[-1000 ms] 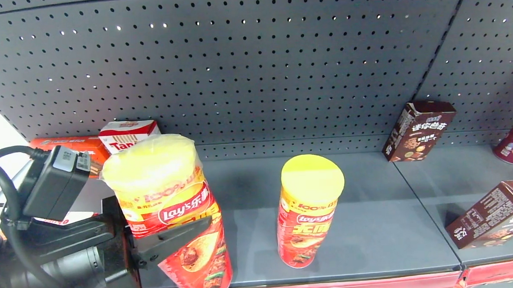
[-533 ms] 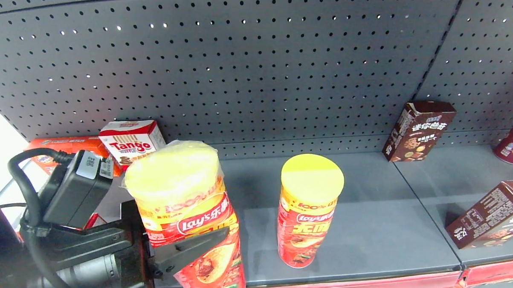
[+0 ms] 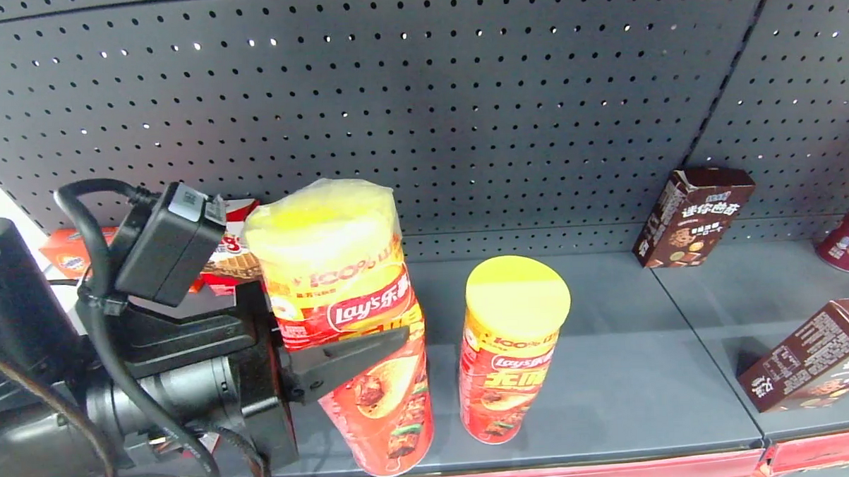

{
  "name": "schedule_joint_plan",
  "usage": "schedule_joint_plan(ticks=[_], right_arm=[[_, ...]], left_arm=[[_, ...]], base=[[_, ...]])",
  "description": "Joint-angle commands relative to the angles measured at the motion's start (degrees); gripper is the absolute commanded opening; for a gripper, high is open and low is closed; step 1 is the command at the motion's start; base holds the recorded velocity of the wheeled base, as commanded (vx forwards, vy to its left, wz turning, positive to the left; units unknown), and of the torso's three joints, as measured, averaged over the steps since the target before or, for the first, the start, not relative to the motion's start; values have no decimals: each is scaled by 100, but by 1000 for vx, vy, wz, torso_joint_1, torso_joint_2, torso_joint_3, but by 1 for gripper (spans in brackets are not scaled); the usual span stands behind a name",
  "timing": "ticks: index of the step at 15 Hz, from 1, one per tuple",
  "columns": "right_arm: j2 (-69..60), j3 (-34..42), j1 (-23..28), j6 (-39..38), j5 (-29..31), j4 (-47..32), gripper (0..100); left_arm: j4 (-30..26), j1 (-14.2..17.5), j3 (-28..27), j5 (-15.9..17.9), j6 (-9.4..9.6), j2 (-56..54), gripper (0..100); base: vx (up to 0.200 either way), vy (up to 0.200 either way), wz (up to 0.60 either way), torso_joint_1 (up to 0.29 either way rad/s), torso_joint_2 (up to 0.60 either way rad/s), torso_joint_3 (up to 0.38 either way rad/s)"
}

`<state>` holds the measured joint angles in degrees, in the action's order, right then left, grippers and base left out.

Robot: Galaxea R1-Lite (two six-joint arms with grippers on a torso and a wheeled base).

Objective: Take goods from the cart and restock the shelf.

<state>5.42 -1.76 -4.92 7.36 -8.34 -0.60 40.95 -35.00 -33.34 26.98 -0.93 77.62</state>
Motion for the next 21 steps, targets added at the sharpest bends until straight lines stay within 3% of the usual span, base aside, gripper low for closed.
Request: schedule_joint_plan(ticks=[1,2,4,7,9,11,12,13,18,21], right_arm=[[38,17,0,-77,350,16,100],[38,17,0,-297,711,7,100],[38,9,0,-323,737,-2,100],[38,9,0,-323,746,-2,100],[38,9,0,-314,737,-11,100],[38,9,0,-314,737,-11,100],[38,9,0,-314,737,-11,100],[38,9,0,-314,737,-11,100],[38,9,0,-306,737,-11,100],[38,9,0,-306,702,-11,100]], left_arm=[[18,19,-85,0,5,228,0],[-17,28,-234,9,5,315,0],[-34,46,-454,18,14,438,0],[-17,90,-630,-17,216,597,0],[-52,134,-788,44,207,685,0],[-483,266,-929,44,260,711,0],[-1063,362,-1245,36,515,728,0],[-1230,415,-1386,36,708,852,0],[-1309,459,-2018,18,734,1396,0],[-773,520,-2203,211,752,1933,0]], base=[[0,0,0,0,0,0],[0,0,0,0,0,0],[0,0,0,0,0,0],[0,0,0,0,0,0],[0,0,0,0,0,0],[0,0,0,0,0,0],[0,0,0,0,0,0],[0,0,0,0,0,0],[0,0,0,0,0,0],[0,0,0,0,0,0]])
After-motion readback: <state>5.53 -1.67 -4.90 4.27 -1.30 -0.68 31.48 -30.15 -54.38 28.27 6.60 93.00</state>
